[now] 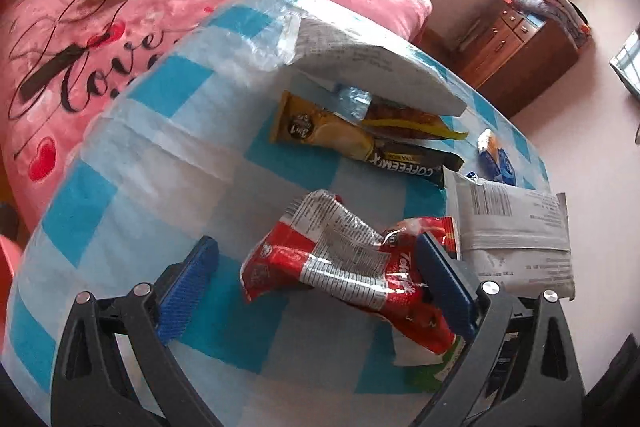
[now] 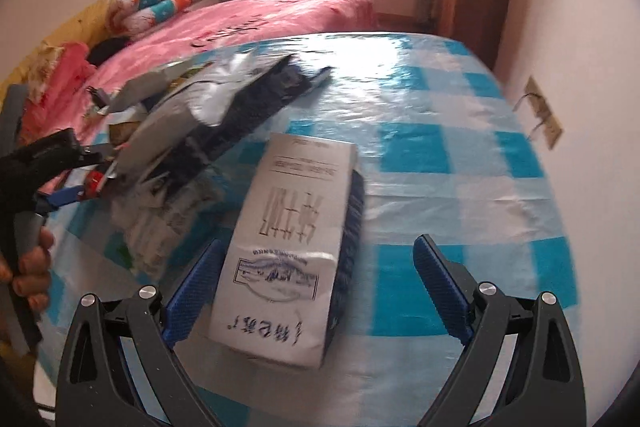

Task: Collect trash
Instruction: 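Close left tool on red chip bag while right tool closes on white milk carton, then carry both items over the pink bucket and open both tools to drop them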

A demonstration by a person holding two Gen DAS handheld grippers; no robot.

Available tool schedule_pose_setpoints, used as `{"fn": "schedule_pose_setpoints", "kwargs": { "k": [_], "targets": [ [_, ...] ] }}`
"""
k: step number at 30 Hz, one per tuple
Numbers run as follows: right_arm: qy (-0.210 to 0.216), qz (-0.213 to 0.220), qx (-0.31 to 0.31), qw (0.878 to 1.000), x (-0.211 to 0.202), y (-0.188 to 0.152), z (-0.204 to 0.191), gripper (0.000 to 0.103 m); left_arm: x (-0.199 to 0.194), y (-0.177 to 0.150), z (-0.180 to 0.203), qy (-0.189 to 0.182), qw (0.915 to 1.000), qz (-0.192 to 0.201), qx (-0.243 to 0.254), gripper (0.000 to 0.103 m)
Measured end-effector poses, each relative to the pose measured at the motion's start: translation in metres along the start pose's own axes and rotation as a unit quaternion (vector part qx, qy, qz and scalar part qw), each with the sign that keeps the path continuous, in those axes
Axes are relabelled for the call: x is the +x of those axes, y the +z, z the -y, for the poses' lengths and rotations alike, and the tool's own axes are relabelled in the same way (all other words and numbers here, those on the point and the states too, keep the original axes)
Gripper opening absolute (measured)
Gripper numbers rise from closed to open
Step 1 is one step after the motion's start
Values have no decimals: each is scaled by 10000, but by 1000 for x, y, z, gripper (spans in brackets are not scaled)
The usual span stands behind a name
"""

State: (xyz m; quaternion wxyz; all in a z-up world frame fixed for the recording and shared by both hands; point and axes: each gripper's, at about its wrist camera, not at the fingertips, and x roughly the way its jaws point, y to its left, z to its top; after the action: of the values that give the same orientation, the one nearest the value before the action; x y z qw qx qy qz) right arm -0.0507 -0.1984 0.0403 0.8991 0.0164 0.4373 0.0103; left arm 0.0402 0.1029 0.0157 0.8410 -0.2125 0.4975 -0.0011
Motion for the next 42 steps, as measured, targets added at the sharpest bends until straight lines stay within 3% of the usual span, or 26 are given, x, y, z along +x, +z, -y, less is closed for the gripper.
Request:
{"fn": "schedule_pose_setpoints", "kwargs": {
  "k": [5, 10, 16, 21, 23, 25, 26, 29, 30, 32, 35, 37, 42],
  "targets": [
    [172, 51, 157, 9997, 0, 2, 3, 93, -7, 0, -12, -348, 9955, -144, -871, 98],
    [297, 10, 150, 9994, 10, 2, -3, 93, -4, -2, -20, -877, 9790, -435, -1790, 98],
    [374, -32, 144, 9992, 17, -1, -2, 94, 2, -1, -12, -780, 9758, -481, -1985, 98],
    [450, -122, 249, 9986, 22, 0, 4, 95, 12, 8, 14, -267, 9868, -420, -1539, 98],
    [497, -126, 275, 9983, 22, 2, 5, 95, 18, 11, 29, 173, 9937, -415, -1030, 98],
    [577, -114, 297, 9978, 23, 2, 5, 95, 19, 9, 34, 382, 9948, -292, -893, 98],
    [591, -107, 282, 9978, 23, 2, 5, 95, 18, 8, 35, 423, 9950, -250, -867, 94],
    [530, -66, 196, 9984, 25, 3, 1, 95, 14, 7, 35, 749, 9945, -130, -719, 69],
    [530, -49, 172, 9984, 25, 3, 0, 95, 11, 7, 32, 746, 9945, -97, -729, 57],
    [507, -31, 119, 9986, 27, 4, -2, 91, 8, 9, 23, 592, 9952, -90, -780, 53],
    [278, -2, -73, 9996, 26, 3, -9, 72, 4, 8, 11, 419, 9957, -103, -816, 52],
    [217, -5, -156, 9996, 26, 2, -11, 66, 1, 6, 6, 411, 9963, -86, -747, 51],
    [376, 21, -182, 9991, 19, -6, -12, 64, -8, -4, -10, 123, 9978, -69, -644, 48]
  ]
}}
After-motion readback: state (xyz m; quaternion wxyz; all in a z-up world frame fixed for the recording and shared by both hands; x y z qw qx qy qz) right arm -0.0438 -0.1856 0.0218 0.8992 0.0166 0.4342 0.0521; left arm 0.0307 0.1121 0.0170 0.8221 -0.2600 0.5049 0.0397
